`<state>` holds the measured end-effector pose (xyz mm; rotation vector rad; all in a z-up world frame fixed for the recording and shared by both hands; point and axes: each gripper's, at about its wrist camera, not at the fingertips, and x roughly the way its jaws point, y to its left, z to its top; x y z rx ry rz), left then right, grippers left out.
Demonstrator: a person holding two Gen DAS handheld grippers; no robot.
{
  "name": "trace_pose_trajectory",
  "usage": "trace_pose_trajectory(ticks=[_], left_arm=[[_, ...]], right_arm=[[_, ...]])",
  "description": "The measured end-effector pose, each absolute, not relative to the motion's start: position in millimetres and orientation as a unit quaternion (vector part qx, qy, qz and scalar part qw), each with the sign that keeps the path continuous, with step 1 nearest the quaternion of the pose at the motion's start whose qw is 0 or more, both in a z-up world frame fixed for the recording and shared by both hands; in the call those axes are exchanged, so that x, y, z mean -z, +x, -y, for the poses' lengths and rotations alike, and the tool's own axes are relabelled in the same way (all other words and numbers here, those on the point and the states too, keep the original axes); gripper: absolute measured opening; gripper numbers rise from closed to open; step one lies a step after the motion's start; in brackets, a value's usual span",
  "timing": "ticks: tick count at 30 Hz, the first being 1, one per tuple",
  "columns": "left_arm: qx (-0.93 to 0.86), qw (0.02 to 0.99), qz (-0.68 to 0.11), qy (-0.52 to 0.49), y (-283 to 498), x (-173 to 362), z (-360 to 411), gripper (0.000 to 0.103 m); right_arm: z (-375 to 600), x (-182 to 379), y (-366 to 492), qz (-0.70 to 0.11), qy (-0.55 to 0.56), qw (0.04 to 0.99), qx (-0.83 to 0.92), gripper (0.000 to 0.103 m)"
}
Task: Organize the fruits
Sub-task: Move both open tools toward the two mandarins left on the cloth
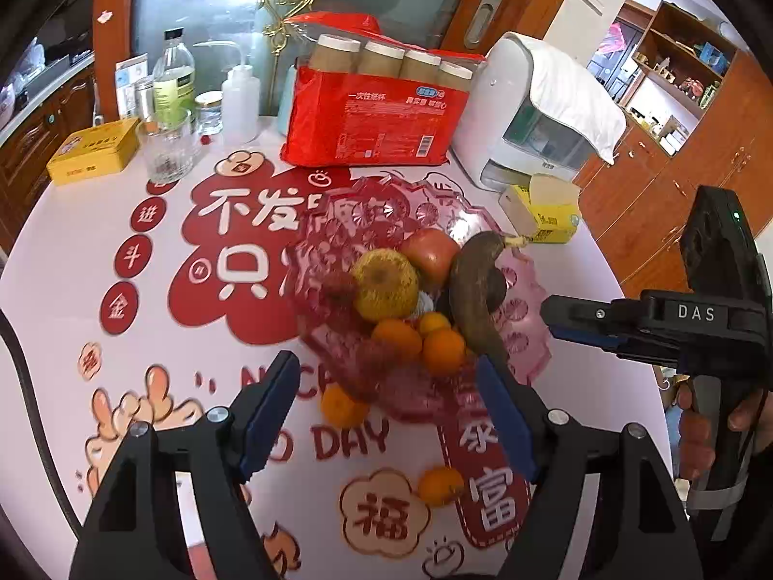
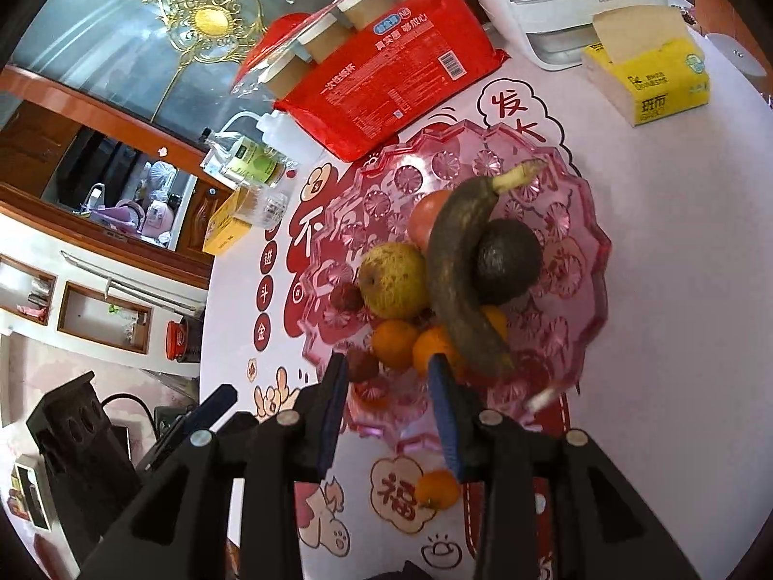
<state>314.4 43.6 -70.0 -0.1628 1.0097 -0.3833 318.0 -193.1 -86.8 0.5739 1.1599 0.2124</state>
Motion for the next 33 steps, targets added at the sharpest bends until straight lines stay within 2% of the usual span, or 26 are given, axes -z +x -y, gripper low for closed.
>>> trace_pose_trajectory(ticks=[16, 29, 33], left_arm=[[0.165, 0.833, -0.527, -0.035, 266, 76, -58, 0.078], [0.165, 0.81, -0.563, -0.016, 282, 111, -58, 0.082], [0.17, 0.801, -0.574, -0.019, 294, 123, -58, 0.082]], right_arm=[[180, 97, 246, -0.534, 0.235, 0.804, -0.113, 0.047], [152, 137, 208, -0.539, 0.198, 0.81, -0.118, 0.049], [139, 150, 203, -0.545, 0.172, 0.813, -0.114, 0.055]])
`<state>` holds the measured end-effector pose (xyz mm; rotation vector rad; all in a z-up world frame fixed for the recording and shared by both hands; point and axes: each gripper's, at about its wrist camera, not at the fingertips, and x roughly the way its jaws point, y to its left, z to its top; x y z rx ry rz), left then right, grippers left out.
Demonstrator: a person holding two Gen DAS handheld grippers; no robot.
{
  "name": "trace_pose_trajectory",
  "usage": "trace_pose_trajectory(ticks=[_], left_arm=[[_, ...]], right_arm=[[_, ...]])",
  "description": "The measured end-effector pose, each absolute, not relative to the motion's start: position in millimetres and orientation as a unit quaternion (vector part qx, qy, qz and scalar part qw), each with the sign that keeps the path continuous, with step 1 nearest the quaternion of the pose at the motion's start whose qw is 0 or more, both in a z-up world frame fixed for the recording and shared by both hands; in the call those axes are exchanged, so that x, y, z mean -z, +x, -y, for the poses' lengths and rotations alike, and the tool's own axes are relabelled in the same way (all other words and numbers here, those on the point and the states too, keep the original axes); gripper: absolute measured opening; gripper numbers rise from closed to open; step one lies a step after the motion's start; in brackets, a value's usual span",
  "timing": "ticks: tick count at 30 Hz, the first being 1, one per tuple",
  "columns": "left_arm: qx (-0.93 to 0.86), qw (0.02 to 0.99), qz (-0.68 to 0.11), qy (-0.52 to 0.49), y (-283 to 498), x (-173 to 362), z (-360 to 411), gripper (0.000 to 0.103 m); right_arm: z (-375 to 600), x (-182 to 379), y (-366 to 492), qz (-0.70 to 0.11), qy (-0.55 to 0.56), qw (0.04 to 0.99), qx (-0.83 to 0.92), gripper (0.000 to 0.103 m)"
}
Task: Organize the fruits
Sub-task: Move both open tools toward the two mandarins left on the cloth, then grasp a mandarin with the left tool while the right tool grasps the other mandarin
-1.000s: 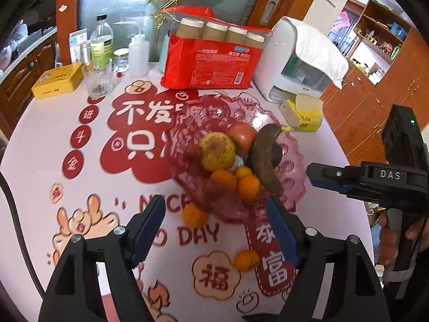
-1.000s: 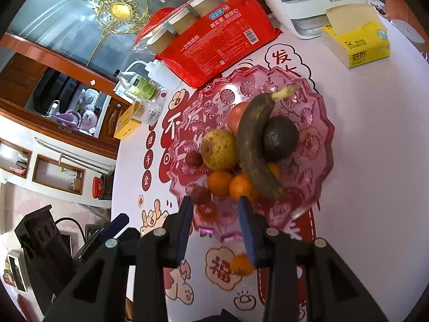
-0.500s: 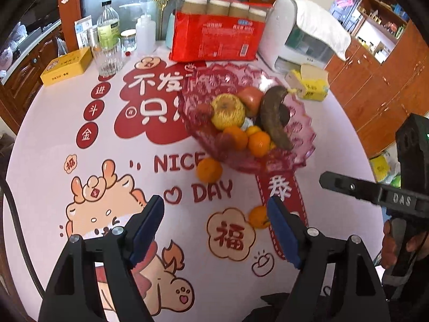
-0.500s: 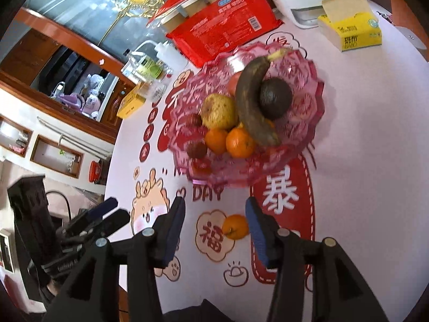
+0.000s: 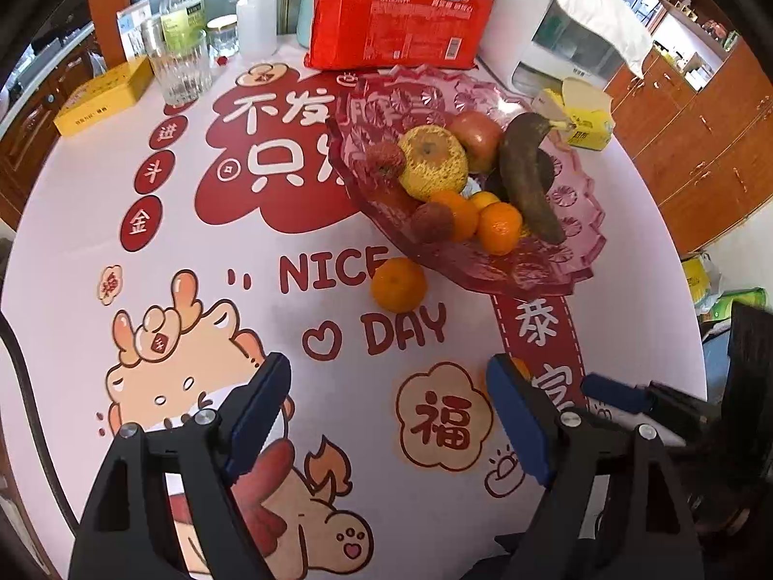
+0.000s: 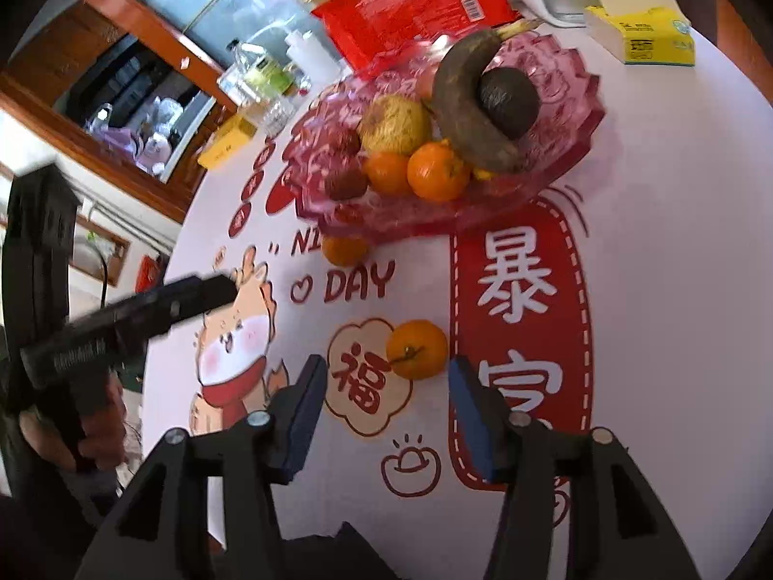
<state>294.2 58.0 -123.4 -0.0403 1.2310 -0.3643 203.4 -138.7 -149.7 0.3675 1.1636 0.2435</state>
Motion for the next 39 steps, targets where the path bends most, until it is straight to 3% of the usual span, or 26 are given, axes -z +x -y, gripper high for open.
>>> trace_pose_trajectory(ticks=[16, 30, 35, 39], left_arm=[[0.178, 0.791, -0.584, -0.04, 336, 185, -43, 0.082], [0.193, 0.814, -0.546, -0.031, 345, 203, -26, 0.082], [0.202, 0.826, -0.525, -0.027, 344, 206, -25, 0.075], [0.204, 0.831, -0.517, -0.028, 344, 210, -25, 0.063]], right_arm=[[105, 180, 212, -0.543, 0.013, 0.831, -0.119, 0.056], [97, 199, 220, -0.569, -0.012, 0.81, -0.139, 0.055], [94, 202, 222, -0.572, -0.017, 0.808, -0.141, 0.054], [93, 205, 225, -0.571, -0.02, 0.809, -0.138, 0.05]])
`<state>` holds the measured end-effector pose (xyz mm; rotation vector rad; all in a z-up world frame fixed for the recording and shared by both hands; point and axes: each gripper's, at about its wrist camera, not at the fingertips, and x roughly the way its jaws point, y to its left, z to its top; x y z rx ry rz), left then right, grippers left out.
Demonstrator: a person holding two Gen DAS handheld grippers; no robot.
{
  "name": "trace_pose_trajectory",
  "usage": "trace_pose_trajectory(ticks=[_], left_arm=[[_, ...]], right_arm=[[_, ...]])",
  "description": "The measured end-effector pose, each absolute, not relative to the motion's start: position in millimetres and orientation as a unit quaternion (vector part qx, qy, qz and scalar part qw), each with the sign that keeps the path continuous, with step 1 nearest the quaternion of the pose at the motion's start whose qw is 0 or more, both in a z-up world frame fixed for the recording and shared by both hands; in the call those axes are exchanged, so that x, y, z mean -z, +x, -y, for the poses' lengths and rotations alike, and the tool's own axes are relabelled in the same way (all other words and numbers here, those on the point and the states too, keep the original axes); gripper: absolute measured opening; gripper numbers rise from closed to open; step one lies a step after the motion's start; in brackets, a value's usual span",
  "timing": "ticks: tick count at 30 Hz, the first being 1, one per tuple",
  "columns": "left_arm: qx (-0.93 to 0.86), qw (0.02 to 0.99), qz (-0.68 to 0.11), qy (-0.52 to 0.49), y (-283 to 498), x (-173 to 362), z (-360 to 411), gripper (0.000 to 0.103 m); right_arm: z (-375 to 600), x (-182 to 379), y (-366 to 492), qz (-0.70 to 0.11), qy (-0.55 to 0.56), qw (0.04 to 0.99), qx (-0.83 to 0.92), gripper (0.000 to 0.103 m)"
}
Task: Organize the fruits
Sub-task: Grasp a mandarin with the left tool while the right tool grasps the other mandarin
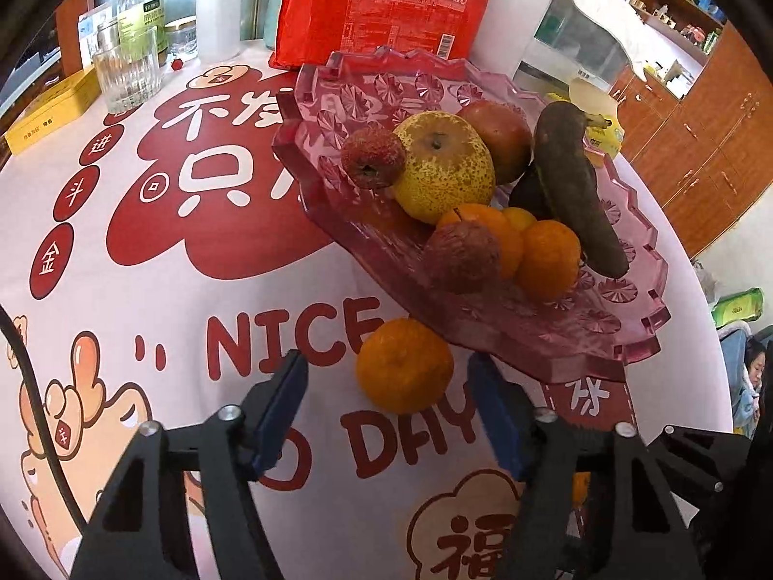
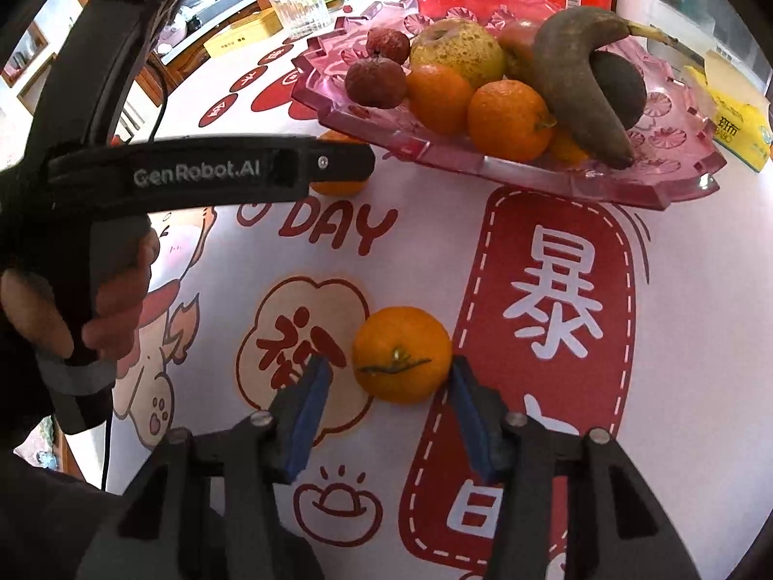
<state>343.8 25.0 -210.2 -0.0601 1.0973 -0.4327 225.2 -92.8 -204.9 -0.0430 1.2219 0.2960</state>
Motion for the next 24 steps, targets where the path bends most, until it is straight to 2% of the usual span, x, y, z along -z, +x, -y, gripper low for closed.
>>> trace_pose_trajectory(ticks=[5, 8, 24], left_arm=[[0.214, 0.832, -0.511, -0.036, 342, 212, -28, 0.051], [0.226, 0.831, -0.507, -0.038, 340, 211, -27, 0.04], [0.204, 0.83, -0.519, -0.016, 320, 204, -24, 0.04]], right_arm=[[89, 207, 232, -0.568, -0.028, 0.811, -0.136, 0.045], [91, 207, 233, -0.568, -0.031, 0.811, -0.134, 0.041], [93, 206, 223, -0.583, -0.02, 0.798, -0.148, 0.04]])
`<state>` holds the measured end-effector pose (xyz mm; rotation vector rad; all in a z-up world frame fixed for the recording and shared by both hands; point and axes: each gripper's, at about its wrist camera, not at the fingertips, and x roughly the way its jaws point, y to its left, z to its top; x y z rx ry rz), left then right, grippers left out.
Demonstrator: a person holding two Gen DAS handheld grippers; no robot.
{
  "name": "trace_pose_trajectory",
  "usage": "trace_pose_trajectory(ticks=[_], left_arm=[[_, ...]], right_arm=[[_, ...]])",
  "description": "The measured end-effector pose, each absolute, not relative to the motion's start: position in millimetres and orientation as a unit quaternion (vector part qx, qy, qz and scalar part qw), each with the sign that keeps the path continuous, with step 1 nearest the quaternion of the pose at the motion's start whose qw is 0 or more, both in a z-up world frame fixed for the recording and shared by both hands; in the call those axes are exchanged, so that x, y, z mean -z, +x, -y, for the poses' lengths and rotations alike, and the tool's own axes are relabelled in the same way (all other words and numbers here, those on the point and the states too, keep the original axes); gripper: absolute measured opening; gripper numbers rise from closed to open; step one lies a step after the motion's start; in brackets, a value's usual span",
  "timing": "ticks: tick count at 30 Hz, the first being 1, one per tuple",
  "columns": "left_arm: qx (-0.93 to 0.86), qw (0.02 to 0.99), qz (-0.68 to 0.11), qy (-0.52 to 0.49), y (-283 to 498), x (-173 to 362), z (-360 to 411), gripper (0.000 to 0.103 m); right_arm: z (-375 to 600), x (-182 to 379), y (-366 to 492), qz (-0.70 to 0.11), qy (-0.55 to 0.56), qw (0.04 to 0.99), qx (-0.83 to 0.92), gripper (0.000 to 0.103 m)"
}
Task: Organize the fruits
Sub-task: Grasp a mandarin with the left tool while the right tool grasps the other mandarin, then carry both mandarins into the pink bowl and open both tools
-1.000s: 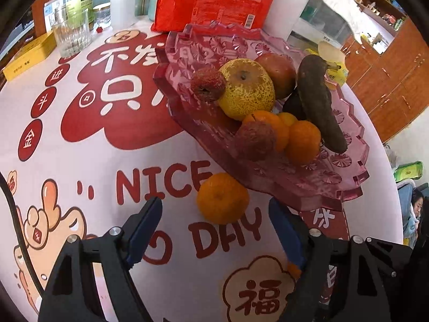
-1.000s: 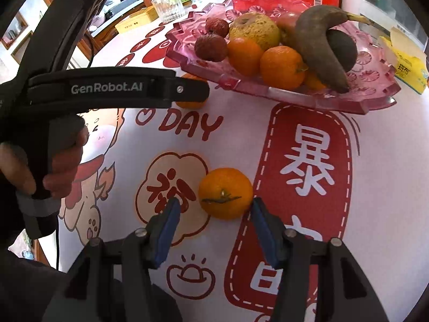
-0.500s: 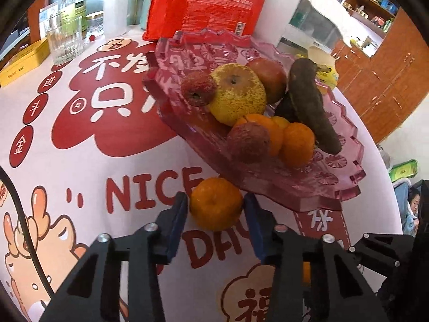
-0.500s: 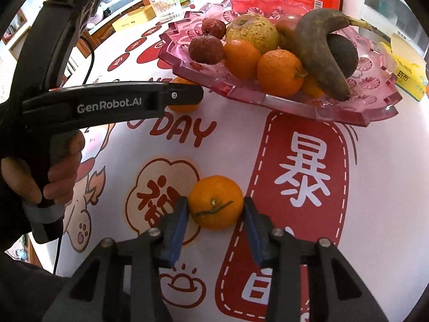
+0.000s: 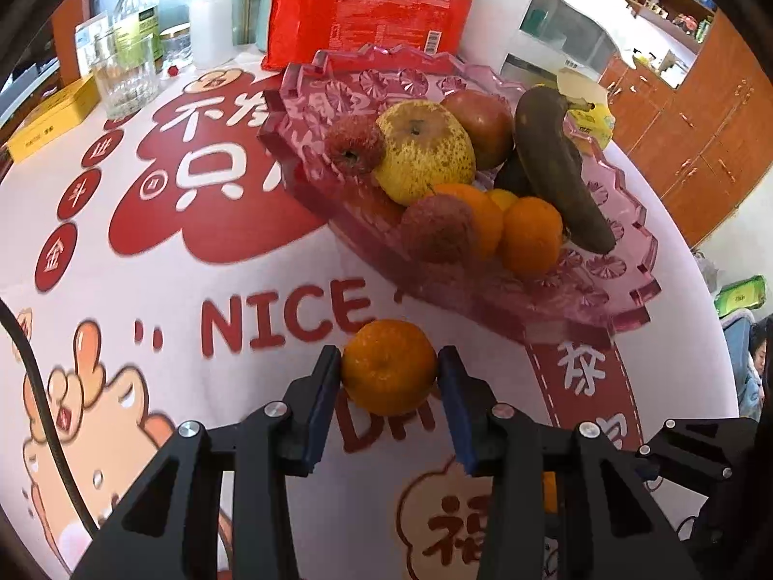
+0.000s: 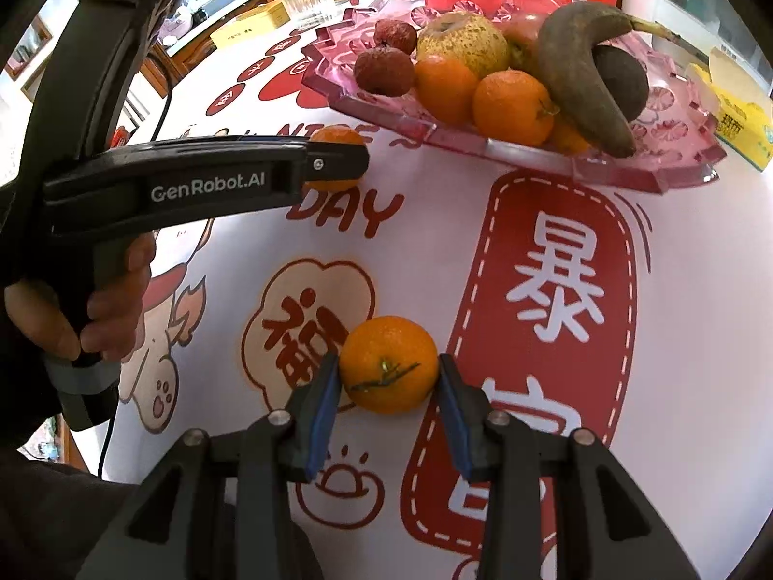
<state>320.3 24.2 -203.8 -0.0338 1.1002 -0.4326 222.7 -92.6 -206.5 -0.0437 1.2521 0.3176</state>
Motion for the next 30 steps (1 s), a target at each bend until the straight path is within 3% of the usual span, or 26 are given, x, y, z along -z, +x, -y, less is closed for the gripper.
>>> trace_pose_trajectory(ticks=[14, 30], left_arm=[[0.164, 0.829, -0.533, -0.03, 257, 186, -20, 0.04], [0.146, 0.872, -0.464, -0.049, 223, 132, 24, 0.04]], right_arm=[[132, 192, 198, -0.582, -0.014, 0.801, -0.141, 0.04], [209, 134, 195, -0.519, -0.012, 0.845, -0.128, 0.04]])
